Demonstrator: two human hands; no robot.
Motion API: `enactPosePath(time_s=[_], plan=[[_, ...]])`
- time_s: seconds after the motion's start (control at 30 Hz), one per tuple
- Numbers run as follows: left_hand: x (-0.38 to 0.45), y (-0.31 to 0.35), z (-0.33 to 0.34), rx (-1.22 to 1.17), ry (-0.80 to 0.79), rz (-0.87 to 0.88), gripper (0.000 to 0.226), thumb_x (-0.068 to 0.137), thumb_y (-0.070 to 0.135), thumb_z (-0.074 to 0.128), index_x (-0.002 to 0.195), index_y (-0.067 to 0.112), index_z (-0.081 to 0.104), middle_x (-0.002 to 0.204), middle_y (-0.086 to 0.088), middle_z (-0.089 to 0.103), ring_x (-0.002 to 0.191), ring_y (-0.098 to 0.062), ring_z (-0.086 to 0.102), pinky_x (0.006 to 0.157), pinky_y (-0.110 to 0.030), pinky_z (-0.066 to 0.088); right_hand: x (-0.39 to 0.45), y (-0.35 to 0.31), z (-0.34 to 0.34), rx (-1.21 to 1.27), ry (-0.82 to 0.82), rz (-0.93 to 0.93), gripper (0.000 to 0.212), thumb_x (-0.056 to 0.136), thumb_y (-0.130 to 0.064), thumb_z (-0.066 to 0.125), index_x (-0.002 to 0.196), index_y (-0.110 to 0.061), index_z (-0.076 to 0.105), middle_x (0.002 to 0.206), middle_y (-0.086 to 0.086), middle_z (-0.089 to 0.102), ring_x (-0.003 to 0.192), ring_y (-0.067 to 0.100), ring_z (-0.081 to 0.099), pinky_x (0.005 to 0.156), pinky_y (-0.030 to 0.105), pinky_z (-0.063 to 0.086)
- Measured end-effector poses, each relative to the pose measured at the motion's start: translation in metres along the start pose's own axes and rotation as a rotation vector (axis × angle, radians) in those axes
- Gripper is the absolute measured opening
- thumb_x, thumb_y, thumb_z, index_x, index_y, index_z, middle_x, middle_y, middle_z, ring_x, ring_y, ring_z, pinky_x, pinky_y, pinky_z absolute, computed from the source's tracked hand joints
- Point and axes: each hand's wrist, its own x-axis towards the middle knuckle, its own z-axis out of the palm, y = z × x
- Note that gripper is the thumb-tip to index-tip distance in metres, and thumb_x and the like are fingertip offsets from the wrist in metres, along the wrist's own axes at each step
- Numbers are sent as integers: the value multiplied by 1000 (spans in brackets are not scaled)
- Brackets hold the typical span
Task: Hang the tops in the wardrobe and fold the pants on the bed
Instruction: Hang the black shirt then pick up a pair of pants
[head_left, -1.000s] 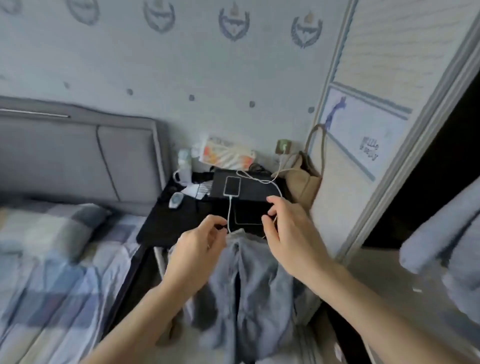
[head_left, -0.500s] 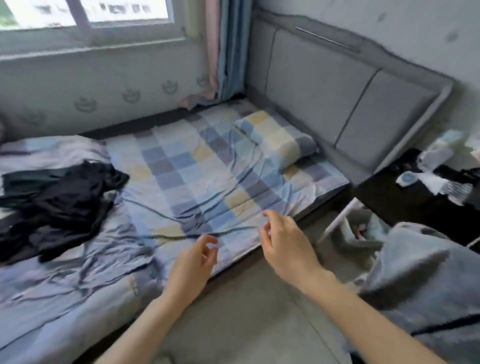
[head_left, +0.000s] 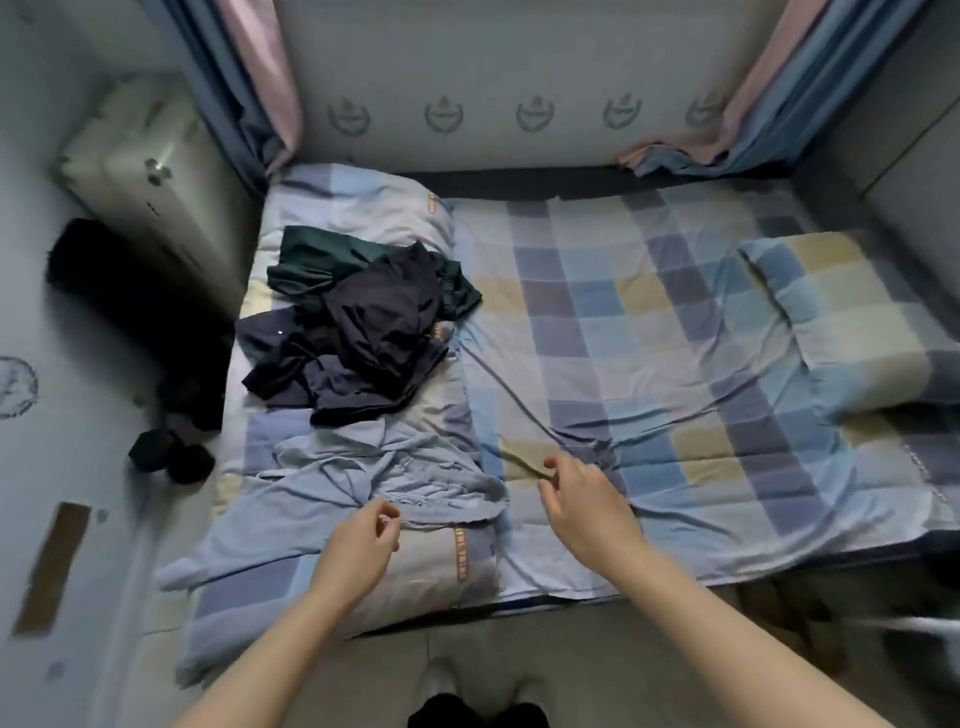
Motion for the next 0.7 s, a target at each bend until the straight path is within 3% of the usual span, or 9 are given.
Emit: enactPosePath(time_s=[0.13,0.33,0.57,0.7], plan=[[59,-9,-18,67,-41,-89,11,97,28,49,97,24,59,81,7,66,79,-14,59,68,-31,46,81,-16,16,24,-111,-15,29,99,-31,39,120,-14,50,110,8,62,100,28,56,79,40,48],[177,-25,-20,145,-38,-149,16,96,25,48,96,14,61,99,-4,66,95,-24,60,84,-37,49,224,-24,73,24,-220,-78,26,98,-28,38,113,-13,53,101,9,64,87,27,58,65,33,39],[314,-51,-2,131,-4,-167,24,99,26,45,112,12,58,117,-5,52,94,-25,56,76,-34,47,360,-37,167,92,-266,-160,22,97,-24,44,102,-11,61,101,9,66,92,25,59,76,33,46],[367,-73,12,-52,52,-192,25,96,21,53,119,15,60,125,-2,56,110,-18,53,90,-27,41,412,-45,222,161,-340,-239,23,94,-23,49,112,-15,62,110,6,66,111,22,53,91,30,41]])
